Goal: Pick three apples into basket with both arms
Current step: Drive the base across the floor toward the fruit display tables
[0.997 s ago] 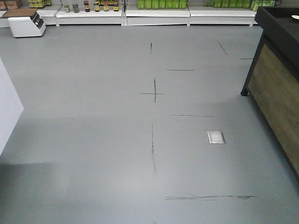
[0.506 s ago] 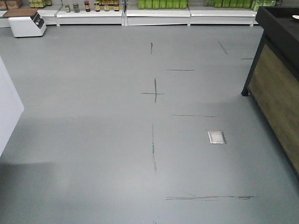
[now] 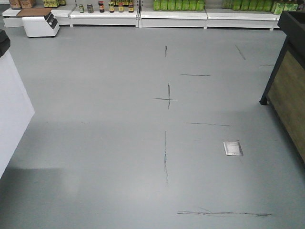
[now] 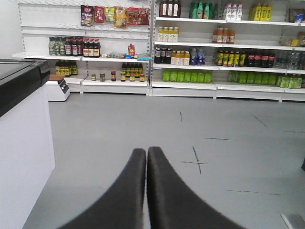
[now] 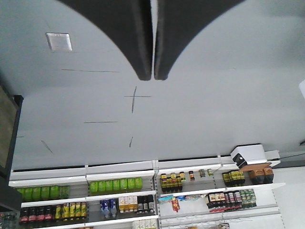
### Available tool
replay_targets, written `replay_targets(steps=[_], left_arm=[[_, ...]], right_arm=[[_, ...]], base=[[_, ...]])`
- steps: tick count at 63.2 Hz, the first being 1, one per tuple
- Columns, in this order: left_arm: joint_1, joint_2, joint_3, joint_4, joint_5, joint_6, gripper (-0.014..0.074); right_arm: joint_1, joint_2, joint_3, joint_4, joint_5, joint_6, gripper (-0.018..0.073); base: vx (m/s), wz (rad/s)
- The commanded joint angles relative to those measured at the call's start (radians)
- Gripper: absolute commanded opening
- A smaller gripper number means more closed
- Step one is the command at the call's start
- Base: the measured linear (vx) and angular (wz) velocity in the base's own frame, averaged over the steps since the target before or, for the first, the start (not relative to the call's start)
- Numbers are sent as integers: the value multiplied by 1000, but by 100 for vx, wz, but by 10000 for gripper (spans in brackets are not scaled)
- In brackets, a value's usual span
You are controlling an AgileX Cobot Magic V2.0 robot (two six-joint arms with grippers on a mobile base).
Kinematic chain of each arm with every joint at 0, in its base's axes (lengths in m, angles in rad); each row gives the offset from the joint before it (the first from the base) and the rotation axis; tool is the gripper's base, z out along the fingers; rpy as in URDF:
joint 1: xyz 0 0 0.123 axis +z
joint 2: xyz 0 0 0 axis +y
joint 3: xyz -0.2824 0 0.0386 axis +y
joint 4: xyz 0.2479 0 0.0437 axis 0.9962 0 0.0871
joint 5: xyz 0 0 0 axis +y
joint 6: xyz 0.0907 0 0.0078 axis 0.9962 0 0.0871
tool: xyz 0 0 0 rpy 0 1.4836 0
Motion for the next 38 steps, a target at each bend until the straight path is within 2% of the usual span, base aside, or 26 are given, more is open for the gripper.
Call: replay_targets(steps=[1,38], left_arm=[[2,-4,24,-3,-82,0,-6],[2,-4,24,-3,-82,0,-6]], right_arm=[[-5,-11,15,-4,-68,-8,-4],[-5,-11,15,-4,-68,-8,-4]], base=[[17,6],[22,3]])
